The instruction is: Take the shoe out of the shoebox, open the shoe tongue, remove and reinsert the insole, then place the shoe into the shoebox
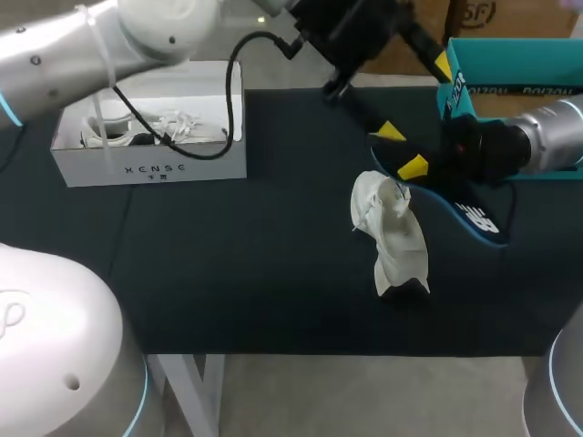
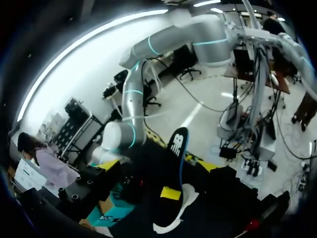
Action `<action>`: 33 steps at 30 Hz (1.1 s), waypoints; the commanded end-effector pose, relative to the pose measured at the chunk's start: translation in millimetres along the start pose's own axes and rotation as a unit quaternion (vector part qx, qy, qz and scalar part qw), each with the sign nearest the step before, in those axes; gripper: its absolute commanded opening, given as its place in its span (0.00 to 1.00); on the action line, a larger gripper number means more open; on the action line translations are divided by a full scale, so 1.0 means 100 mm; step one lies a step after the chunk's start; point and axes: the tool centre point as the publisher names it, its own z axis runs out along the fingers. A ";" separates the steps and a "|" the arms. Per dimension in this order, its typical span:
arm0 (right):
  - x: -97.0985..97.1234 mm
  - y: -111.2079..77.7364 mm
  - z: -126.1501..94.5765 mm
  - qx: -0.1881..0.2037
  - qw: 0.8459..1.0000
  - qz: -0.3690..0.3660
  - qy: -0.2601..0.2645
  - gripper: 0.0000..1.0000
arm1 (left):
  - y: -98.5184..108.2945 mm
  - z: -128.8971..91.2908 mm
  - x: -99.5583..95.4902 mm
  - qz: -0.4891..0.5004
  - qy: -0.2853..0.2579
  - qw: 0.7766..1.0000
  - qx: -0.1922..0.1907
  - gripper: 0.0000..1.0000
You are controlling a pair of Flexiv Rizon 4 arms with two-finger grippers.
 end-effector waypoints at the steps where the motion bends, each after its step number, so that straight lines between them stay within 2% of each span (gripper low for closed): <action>1: 0.00 -0.06 -0.03 -0.007 1.000 -0.007 -0.002 0.00 | -0.03 -0.14 -0.14 0.056 0.182 0.981 -0.025 1.00; 5: 0.00 -0.08 -0.04 -0.004 1.000 -0.019 -0.004 0.00 | 0.04 -0.16 -0.16 0.097 0.278 0.955 -0.025 1.00; 8: 0.02 -0.09 -0.03 -0.001 1.000 -0.025 -0.006 0.00 | 0.07 -0.17 -0.17 0.116 0.316 0.942 -0.008 1.00; 14: 0.04 -0.10 -0.01 0.006 0.999 -0.035 -0.008 0.00 | 0.11 -0.23 -0.25 0.120 0.387 0.914 -0.013 1.00; 25: 0.19 -0.12 0.01 0.012 0.997 -0.075 -0.033 0.00 | 0.11 -0.23 -0.25 0.120 0.387 0.914 -0.013 1.00; 32: 0.06 -0.11 0.01 0.011 0.997 -0.076 -0.022 0.00 | 0.11 -0.23 -0.25 0.120 0.387 0.914 -0.013 1.00; 33: 0.04 -0.11 0.01 0.011 0.997 -0.074 -0.021 0.00 | 0.09 -0.31 -0.28 0.112 0.396 0.911 -0.034 1.00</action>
